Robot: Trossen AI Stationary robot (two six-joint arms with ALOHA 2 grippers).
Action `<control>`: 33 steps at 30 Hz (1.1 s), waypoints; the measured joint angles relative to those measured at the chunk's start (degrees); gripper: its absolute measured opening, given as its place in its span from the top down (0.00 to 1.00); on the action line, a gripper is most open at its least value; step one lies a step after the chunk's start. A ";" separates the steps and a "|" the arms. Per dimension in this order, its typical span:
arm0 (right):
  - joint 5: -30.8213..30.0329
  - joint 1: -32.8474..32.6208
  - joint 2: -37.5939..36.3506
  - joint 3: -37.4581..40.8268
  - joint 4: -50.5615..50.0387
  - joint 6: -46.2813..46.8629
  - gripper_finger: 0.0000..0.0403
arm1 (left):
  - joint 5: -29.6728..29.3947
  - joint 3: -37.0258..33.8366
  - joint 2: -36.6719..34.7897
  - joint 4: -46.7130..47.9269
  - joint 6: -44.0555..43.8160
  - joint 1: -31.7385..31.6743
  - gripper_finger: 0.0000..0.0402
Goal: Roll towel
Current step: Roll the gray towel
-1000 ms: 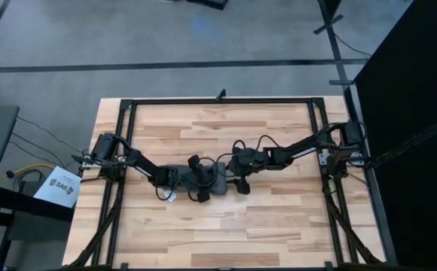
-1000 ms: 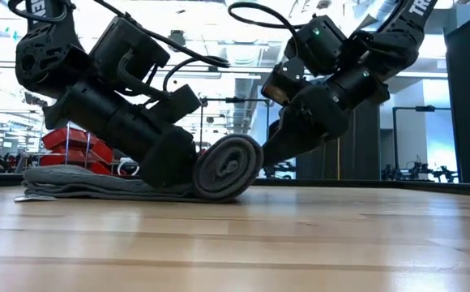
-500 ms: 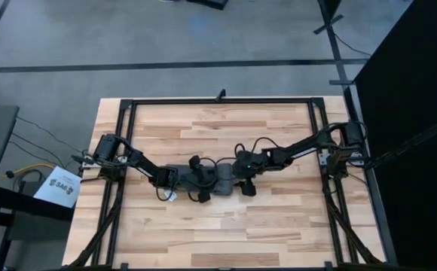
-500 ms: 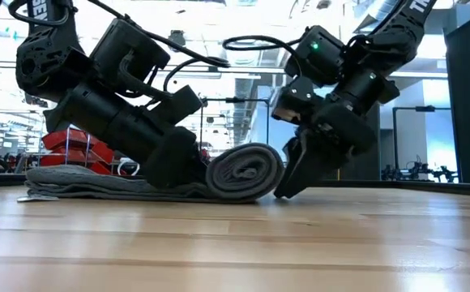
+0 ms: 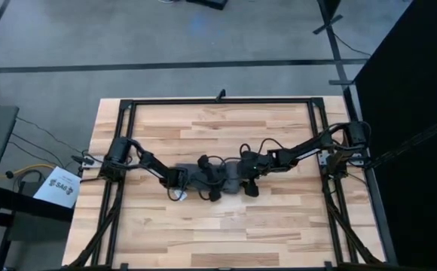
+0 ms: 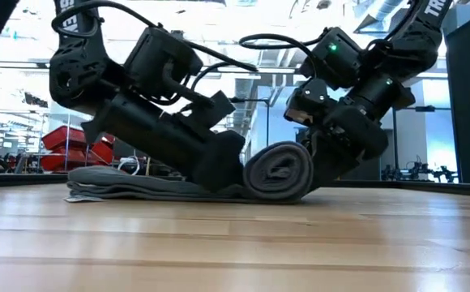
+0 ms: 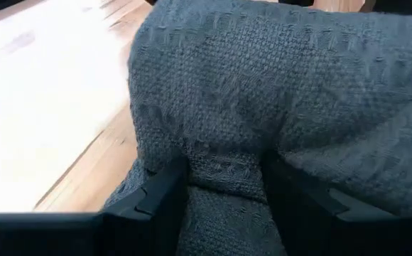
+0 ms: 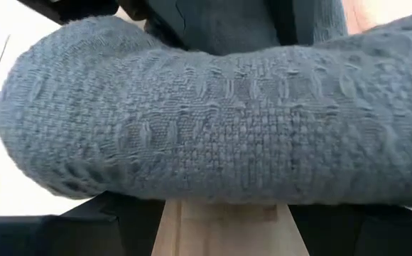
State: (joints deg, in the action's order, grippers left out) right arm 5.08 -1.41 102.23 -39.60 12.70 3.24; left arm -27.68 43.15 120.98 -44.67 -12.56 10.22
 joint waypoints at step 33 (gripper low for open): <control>-7.23 -2.27 -6.11 -2.07 3.71 -5.14 0.36 | 0.85 0.66 -4.52 5.06 5.76 -0.05 0.57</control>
State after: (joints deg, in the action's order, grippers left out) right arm -2.15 -3.68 96.12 -41.67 16.41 -1.91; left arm -26.83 43.81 116.46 -39.61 -6.80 10.17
